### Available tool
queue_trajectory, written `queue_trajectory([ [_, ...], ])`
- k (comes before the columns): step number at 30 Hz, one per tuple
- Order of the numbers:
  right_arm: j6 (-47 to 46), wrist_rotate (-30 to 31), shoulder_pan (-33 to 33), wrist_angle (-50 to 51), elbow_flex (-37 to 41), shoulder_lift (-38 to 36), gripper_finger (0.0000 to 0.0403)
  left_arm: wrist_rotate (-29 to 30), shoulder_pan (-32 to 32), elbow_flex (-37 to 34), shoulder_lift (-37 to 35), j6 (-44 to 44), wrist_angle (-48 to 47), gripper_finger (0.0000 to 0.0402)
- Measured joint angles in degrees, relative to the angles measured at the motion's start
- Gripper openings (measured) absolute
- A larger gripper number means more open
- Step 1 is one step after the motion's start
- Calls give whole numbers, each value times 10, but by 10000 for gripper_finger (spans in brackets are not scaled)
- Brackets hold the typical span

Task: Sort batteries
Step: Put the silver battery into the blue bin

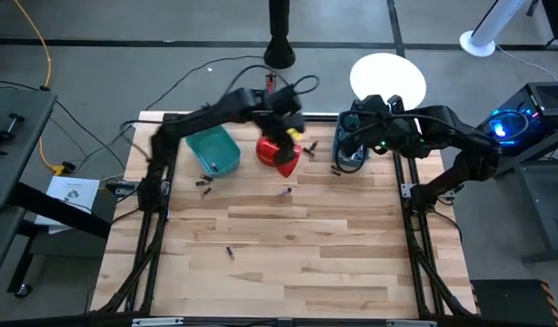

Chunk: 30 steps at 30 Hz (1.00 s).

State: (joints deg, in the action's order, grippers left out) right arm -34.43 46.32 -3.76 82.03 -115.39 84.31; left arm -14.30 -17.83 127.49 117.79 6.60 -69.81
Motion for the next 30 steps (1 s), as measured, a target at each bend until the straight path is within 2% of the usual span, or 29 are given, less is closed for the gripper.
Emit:
queue_trajectory([
  [3,2,-4,0,0,0,0,220,21,20,-95,-96,-17,1,182],
  [8,6,-18,0,0,0,0,220,144,74,-322,-269,-97,29,163],
  [12,4,-18,0,0,0,0,220,204,116,-498,-405,-258,29,157],
  [16,-1,-19,0,-1,0,0,220,190,161,-635,-493,-421,4,156],
  [19,3,-19,0,-13,0,0,220,132,190,-712,-522,-458,-36,153],
  [21,4,-19,0,-24,0,0,220,115,205,-754,-518,-464,-66,137],
  [25,4,-19,0,-41,0,0,220,90,214,-824,-491,-448,-118,61],
  [27,4,-20,0,-45,0,0,220,82,214,-847,-478,-439,-101,18],
  [30,4,-20,0,-51,0,0,220,49,212,-848,-454,-431,-61,11],
])
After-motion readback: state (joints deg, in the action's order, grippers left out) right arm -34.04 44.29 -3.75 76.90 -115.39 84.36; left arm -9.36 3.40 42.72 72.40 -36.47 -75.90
